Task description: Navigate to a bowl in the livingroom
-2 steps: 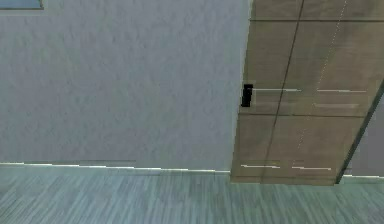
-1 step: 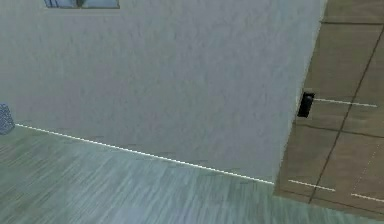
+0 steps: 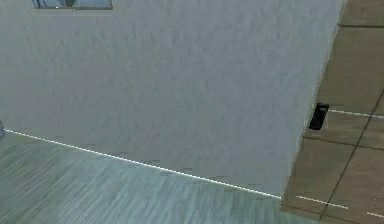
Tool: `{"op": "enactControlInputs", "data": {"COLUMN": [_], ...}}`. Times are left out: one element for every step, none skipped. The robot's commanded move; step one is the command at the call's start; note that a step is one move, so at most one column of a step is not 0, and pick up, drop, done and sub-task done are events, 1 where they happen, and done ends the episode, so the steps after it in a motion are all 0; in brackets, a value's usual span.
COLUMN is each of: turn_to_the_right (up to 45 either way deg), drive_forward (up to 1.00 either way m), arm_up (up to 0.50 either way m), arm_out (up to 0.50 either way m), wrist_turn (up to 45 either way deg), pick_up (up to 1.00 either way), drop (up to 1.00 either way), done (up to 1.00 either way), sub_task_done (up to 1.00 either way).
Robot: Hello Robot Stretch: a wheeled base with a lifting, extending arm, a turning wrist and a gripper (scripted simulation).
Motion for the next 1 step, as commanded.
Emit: {"op": "enactControlInputs", "data": {"turn_to_the_right": [45.0], "drive_forward": [0.00], "arm_up": [0.00], "arm_out": [0.00], "wrist_turn": [0.0], "pick_up": [0.00], "drop": [0.00], "done": [0.00], "sub_task_done": [0.00]}}
